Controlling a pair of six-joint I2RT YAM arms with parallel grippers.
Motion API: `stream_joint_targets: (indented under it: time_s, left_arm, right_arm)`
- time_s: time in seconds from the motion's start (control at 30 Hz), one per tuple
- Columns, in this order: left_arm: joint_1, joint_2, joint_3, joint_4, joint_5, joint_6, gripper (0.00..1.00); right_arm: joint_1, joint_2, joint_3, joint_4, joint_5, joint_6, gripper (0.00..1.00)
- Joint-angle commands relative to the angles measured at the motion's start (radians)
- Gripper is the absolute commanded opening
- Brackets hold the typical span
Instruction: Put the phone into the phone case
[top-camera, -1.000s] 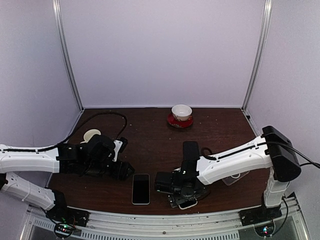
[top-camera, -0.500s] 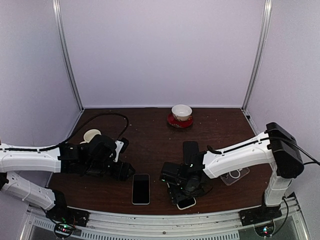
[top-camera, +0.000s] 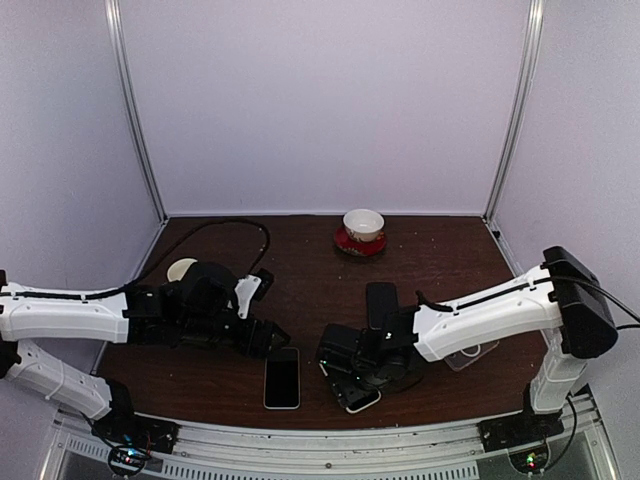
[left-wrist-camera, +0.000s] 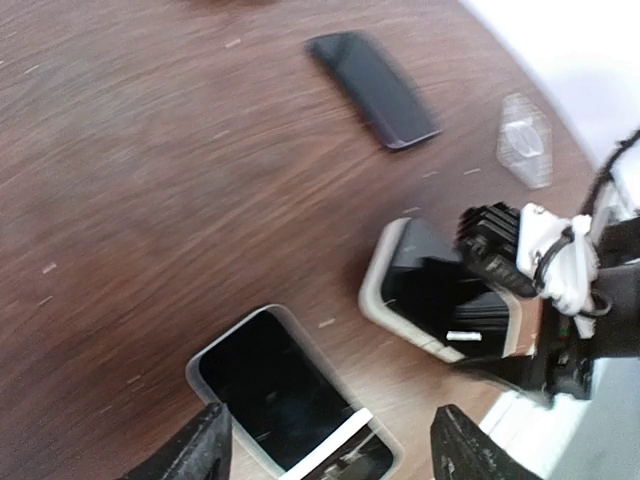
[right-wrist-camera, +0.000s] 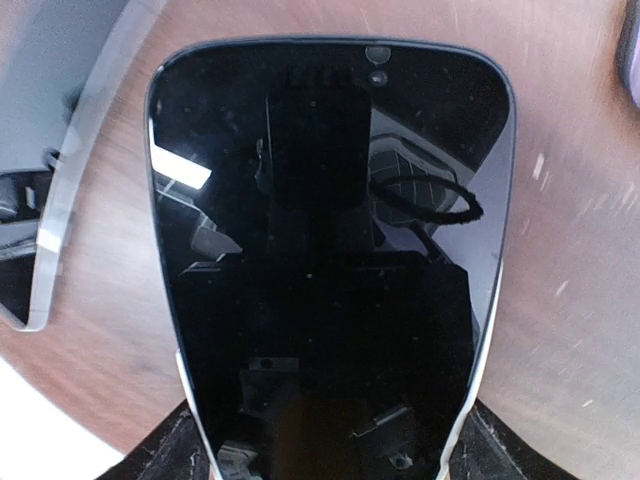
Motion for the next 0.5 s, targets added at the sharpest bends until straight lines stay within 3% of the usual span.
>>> stream_joint_targets:
  time_s: [0.0, 0.27, 0.47]
  left_arm:
    - [0.003, -0.039, -0.031, 0.252, 0.123, -0.035, 0.74]
    - [-0.019, -0.141, -0.048, 0.484, 0.136, -0.018, 0.79]
    - [-0.028, -0.110, -0.027, 0.546, 0.131, 0.041, 0.70]
  right_arm:
    - [0.037, -0.173, -0.022, 0.179, 0.225, -0.101, 0.40]
    - [0.112, -0.326, -0.039, 0.379, 0.487, -0.280, 0.36]
    - [0.159, -0.338, 0.005, 0.456, 0.559, -0.399, 0.36]
